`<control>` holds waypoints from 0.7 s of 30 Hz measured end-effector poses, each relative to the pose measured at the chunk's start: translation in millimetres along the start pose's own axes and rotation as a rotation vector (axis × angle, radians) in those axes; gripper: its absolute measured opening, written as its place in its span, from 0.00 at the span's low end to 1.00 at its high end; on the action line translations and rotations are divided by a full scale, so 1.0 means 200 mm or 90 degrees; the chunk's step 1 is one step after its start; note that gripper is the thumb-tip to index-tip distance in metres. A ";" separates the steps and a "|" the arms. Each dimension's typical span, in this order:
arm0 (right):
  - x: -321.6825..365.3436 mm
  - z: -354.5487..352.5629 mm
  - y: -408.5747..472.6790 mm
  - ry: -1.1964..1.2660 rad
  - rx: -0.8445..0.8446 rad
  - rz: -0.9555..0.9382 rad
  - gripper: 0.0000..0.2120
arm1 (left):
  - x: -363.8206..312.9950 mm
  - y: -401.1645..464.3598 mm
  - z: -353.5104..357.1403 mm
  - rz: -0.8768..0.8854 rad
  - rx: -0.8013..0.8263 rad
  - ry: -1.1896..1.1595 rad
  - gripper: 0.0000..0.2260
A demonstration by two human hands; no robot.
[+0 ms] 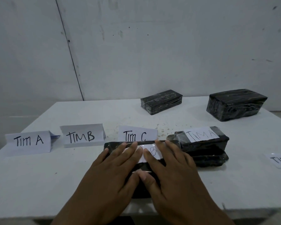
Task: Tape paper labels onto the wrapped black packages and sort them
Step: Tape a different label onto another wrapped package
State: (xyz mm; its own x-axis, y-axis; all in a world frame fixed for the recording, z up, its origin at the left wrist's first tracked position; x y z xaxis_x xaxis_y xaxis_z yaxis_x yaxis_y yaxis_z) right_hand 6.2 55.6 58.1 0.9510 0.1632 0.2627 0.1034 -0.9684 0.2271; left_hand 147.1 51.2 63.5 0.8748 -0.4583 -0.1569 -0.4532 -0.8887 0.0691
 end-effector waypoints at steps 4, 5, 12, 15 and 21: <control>0.01 -0.02 -0.01 0.059 0.010 0.009 0.34 | 0.03 0.00 -0.01 -0.002 0.004 -0.024 0.24; 0.01 -0.04 0.00 0.087 0.008 0.022 0.35 | 0.04 0.00 -0.01 0.000 0.003 -0.037 0.24; -0.06 -0.14 0.08 0.171 -0.007 0.139 0.25 | 0.05 -0.01 0.00 0.000 -0.005 -0.048 0.28; -0.07 -0.15 0.11 0.160 -0.016 0.142 0.21 | 0.04 -0.01 -0.01 0.001 -0.005 -0.042 0.26; -0.09 -0.18 0.15 0.277 -0.089 0.142 0.14 | 0.04 -0.01 -0.01 -0.002 0.005 -0.029 0.26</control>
State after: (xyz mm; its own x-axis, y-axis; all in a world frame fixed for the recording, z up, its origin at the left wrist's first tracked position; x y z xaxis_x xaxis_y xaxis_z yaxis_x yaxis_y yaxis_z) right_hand -18.1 29.7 93.1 0.7325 0.0479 0.6791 -0.1569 -0.9588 0.2369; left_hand 155.2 48.9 63.7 0.8673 -0.4551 -0.2018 -0.4527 -0.8896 0.0603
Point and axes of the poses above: each hand's wrist, its own y-axis towards the middle knuckle, its own z-axis out of the palm, x = y × z, the point moved 8 cm from there along y, towards the middle knuckle, and after that the axes turned 8 degrees about z, right-handed, at the moved point
